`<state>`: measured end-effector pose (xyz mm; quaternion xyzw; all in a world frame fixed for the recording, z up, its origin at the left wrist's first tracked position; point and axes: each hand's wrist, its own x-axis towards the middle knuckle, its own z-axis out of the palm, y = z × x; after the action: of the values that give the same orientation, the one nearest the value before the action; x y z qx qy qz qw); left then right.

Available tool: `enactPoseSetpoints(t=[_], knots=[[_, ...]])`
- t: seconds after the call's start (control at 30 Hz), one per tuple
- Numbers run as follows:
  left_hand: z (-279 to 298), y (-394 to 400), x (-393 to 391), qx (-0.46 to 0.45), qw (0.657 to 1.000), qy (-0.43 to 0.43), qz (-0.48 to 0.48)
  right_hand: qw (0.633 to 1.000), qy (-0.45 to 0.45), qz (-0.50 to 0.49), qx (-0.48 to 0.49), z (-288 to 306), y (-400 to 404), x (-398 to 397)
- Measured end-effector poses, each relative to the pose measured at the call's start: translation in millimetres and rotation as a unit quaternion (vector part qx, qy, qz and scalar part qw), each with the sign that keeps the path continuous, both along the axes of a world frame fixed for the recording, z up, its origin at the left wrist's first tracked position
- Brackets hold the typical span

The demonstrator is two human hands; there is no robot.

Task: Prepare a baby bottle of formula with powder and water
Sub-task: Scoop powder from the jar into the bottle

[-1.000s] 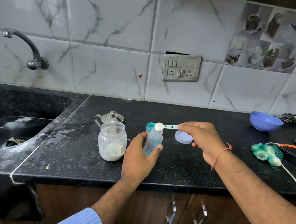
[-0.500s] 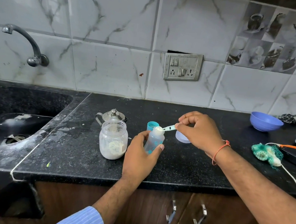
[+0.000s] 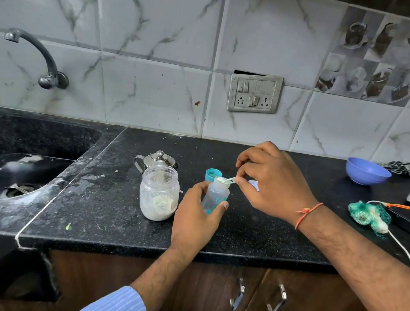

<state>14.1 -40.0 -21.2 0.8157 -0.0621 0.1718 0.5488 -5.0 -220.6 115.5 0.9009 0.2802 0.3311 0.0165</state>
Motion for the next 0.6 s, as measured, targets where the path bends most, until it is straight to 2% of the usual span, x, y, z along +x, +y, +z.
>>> enactPoseSetpoints(t=[0.23,0.37,0.6], knots=[[-0.9,0.4,0.2,-0.004,1.000,-0.002,-0.003,0.992,-0.066,0.061,-0.086,1.9,-1.5,-4.9],[-1.9,0.7,1.0,-0.004,1.000,-0.005,0.000,0.986,-0.073,0.085,-0.122,0.7,-4.8,-4.0],[-2.8,0.0,1.3,-0.009,1.000,-0.003,0.000,0.998,-0.003,0.048,-0.050,-0.3,-1.5,-6.5]])
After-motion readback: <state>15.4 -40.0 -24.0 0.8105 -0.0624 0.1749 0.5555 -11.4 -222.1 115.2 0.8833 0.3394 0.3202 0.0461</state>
